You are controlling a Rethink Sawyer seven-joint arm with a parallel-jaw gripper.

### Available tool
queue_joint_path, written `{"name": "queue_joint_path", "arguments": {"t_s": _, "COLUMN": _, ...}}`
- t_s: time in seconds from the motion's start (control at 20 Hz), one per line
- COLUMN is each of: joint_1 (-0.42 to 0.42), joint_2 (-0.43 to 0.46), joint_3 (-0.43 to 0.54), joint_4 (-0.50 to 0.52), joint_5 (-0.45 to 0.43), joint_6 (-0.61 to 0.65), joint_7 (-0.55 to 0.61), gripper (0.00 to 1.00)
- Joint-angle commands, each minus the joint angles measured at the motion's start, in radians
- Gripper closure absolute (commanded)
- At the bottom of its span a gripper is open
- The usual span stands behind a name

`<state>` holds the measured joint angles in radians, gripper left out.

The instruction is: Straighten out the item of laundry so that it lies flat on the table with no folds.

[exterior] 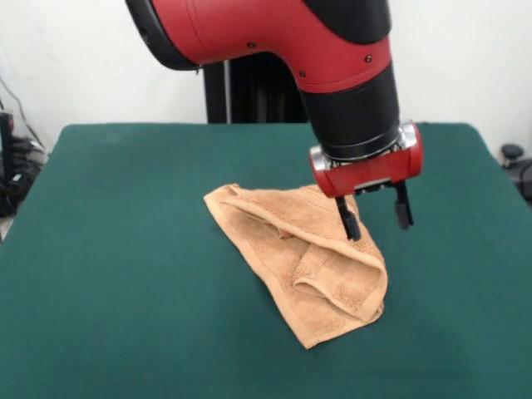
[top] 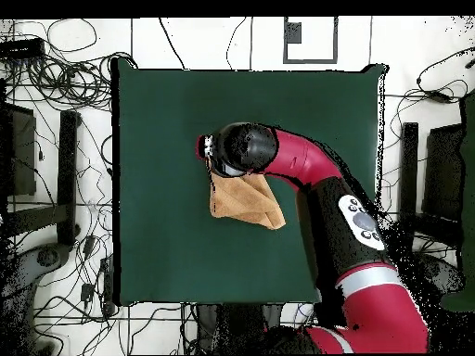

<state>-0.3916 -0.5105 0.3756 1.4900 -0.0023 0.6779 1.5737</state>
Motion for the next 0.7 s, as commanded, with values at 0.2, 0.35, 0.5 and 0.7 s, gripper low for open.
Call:
{"name": "queue_joint_path", "arguments": {"t_s": 0.2, "joint_1": -0.019, "joint_2": 0.030, "joint_3": 0.112, "joint_4": 0.021, "joint_5": -0.062, "joint_6": 0.108, "joint_7": -0.127, "gripper": 0.00}}
{"name": "queue_joint_path", "arguments": {"t_s": 0.35, "joint_1": -0.019, "joint_2": 0.030, "joint_3": 0.099, "joint_4": 0.013, "joint_5": -0.078, "joint_6": 0.128, "joint_7": -0.130, "gripper": 0.00}}
{"name": "queue_joint_path", "arguments": {"t_s": 0.5, "joint_1": -0.032, "joint_2": 0.028, "joint_3": 0.102, "joint_4": 0.017, "joint_5": -0.088, "joint_6": 0.135, "joint_7": -0.137, "gripper": 0.00}}
{"name": "queue_joint_path", "arguments": {"t_s": 0.7, "joint_1": -0.052, "joint_2": 0.035, "joint_3": 0.116, "joint_4": 0.015, "joint_5": -0.104, "joint_6": 0.148, "joint_7": -0.149, "gripper": 0.00}}
